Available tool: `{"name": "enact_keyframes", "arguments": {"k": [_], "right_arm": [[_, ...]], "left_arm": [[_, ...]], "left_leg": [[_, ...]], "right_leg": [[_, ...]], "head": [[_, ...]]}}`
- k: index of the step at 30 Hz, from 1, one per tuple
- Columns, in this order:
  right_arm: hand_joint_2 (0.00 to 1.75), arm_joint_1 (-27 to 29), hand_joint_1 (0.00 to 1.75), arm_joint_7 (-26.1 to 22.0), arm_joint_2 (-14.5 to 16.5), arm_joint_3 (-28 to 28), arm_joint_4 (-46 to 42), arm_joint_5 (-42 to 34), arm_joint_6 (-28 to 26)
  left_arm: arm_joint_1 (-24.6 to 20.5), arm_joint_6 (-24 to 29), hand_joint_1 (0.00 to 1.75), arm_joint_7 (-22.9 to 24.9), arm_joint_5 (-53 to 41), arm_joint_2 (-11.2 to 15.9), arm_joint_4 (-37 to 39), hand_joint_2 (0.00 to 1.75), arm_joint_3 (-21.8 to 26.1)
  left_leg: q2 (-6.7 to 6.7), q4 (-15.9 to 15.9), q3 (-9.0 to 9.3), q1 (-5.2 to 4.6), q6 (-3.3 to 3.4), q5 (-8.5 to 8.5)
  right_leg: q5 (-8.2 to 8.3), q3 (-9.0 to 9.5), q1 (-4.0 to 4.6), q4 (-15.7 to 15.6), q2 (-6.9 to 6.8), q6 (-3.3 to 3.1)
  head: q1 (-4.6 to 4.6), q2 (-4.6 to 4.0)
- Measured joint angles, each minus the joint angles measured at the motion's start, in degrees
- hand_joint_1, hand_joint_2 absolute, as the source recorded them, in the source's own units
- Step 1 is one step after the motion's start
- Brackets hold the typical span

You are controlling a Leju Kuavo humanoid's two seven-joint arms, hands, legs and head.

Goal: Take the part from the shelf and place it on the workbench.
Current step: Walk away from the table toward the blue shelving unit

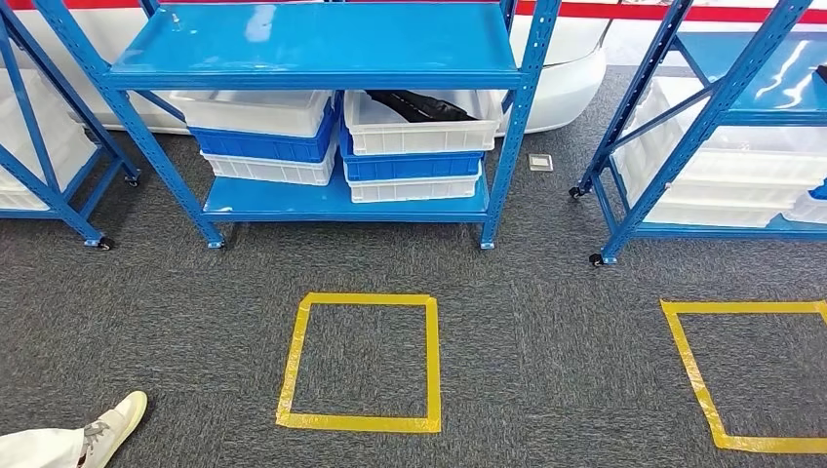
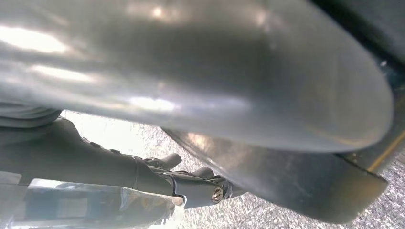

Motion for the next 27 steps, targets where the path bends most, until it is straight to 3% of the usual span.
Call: {"name": "enact_keyframes", "arguments": {"k": [2, 4, 5, 6, 8, 10, 13, 16, 17, 20, 21, 22, 23, 25, 27], "right_arm": [[0.00, 0.0, 0.00, 0.0, 0.1, 0.0, 0.0, 0.0, 0.0], [0.00, 0.0, 0.00, 0.0, 0.1, 0.0, 0.0, -0.1, 0.0], [0.00, 0.1, 0.00, 0.1, 0.1, 0.0, 0.0, -0.2, 0.0], [0.00, 0.2, 0.00, 0.1, 0.1, -0.1, 0.0, -0.3, 0.0], [0.00, 0.3, 0.00, 0.2, 0.2, -0.2, 0.0, -0.4, -0.1], [0.00, 0.4, 0.00, 0.3, 0.2, -0.4, 0.0, -0.5, -0.1], [0.00, 0.4, 0.00, 0.3, 0.2, -0.8, 0.0, -0.5, -0.1], [0.00, 0.3, 0.00, 0.3, 0.2, -0.9, 0.0, -0.5, -0.2], [0.00, 0.4, 0.00, 0.3, 0.2, -1.0, 0.0, -0.4, -0.2], [0.00, 0.4, 0.00, -0.2, 0.1, -1.0, 0.0, 0.0, -0.1], [0.00, 0.3, 0.00, -0.3, 0.1, -1.0, 0.0, 0.2, 0.0], [0.00, 0.2, 0.00, -0.4, 0.1, -1.0, 0.0, 0.3, 0.0], [0.00, 0.2, 0.00, -0.4, 0.0, -1.0, -0.1, 0.5, 0.0], [0.00, 0.2, 0.00, -0.3, -0.1, -1.0, 0.0, 0.9, 0.1], [0.00, 0.2, 0.00, -0.3, -0.2, -1.0, 0.0, 1.2, 0.3]], "left_arm": [[0.0, 0.0, 0.00, 0.0, 0.0, 0.0, 0.0, 0.00, 0.0], [0.1, 0.0, 0.00, 0.0, -0.2, 0.0, 0.0, 0.00, -0.1], [0.1, -0.1, 0.00, 0.0, -0.3, 0.0, 0.0, 0.00, -0.2], [0.2, -0.1, 0.00, 0.0, -0.5, 0.1, 0.0, 0.00, -0.3], [0.2, -0.1, 0.00, 0.0, -0.6, 0.2, 0.0, 0.00, -0.5], [0.1, -0.1, 0.00, 0.0, -0.7, 0.2, 0.0, 0.00, -0.8], [-0.1, 0.0, 0.00, 0.0, -0.7, 0.2, 0.0, 0.00, -1.0], [0.0, 0.1, 0.00, 0.1, -0.7, 0.1, 0.0, 0.00, -1.0], [0.0, 0.1, 0.00, 0.1, -0.6, 0.1, 0.0, 0.00, -1.0], [-0.1, 0.6, 0.00, 0.1, -0.3, 0.0, 0.0, 0.00, -1.0], [0.0, 0.7, 0.00, 0.1, -0.2, 0.0, 0.0, 0.00, -1.0], [0.0, 0.8, 0.00, 0.1, 0.0, 0.0, 0.0, 0.00, -1.0], [0.0, 1.0, 0.00, 0.1, 0.2, 0.0, 0.0, 0.00, -1.0], [0.1, 1.2, 0.00, 0.1, 0.5, -0.1, 0.0, 0.00, -1.0], [0.1, 1.4, 0.00, 0.1, 0.9, -0.2, 0.0, 0.00, -1.0]], "left_leg": [[0.20, 5.0, -2.49, 0.16, -0.56, -2.28], [0.34, 12.8, -7.35, 0.24, -0.97, -4.72], [0.37, 15.2, -9.30, 0.27, -1.07, -4.72], [0.40, 15.4, -10.24, 0.29, -1.07, -3.51], [0.46, 9.6, -8.70, 0.30, -0.80, 1.46], [0.50, 3.2, -5.94, 0.12, -0.40, 4.32], [0.39, 1.2, -4.74, -0.27, 0.39, 3.95], [0.33, 0.3, -3.98, 0.02, 1.35, 3.93], [0.34, 0.0, -3.60, 0.16, 1.71, 3.86], [0.44, -0.1, -2.84, 0.08, 2.40, 3.10], [0.43, -0.1, -2.47, 0.06, 2.49, 2.75], [0.37, -0.1, -1.99, 0.05, 2.50, 2.39], [0.25, -0.1, -1.40, 0.04, 2.47, 1.99], [-0.03, -0.1, -0.35, 0.04, 2.22, 1.18], [-0.18, -0.1, 0.22, -0.19, 1.63, 0.30]], "right_leg": [[-0.32, 0.66, -0.27, -0.3, -0.07, -0.80], [-0.89, 1.26, -0.23, -0.3, -0.16, -1.45], [-1.21, 1.62, -0.21, -0.3, -0.13, -1.59], [-1.57, 2.07, -0.21, -0.3, -0.05, -1.61], [-2.44, 3.11, -0.22, -0.3, 0.12, -1.33], [-3.45, 3.84, 0.10, -0.3, 0.17, -0.75], [-4.10, 4.21, 0.28, -0.8, 0.13, 0.08], [-4.79, 4.17, 0.21, 0.3, 0.03, 0.72], [-5.58, 3.18, 0.20, 2.4, 0.00, 0.77], [-8.72, -3.26, 0.18, 13.1, -0.01, 0.53], [-9.00, -5.02, 0.20, 15.6, -0.01, 0.66], [-8.41, -5.84, 0.21, 16.2, -0.01, 0.97], [-6.96, -5.73, 0.22, 14.9, -0.02, 1.39], [-2.57, -3.52, 0.27, 7.7, -0.06, 1.98], [-0.06, -1.54, 0.58, 1.8, -0.12, 1.37]], "head": [[-0.12, 0.00], [-0.17, 0.00], [-0.18, 0.00], [-0.18, 0.00], [-0.19, 0.00], [-0.17, 0.00], [-0.15, 0.00], [-0.08, 0.01], [-0.06, 0.01], [-0.04, 0.00], [-0.04, 0.00], [-0.03, 0.00], [-0.03, 0.00], [-0.02, 0.00], [-0.05, 0.00]]}}
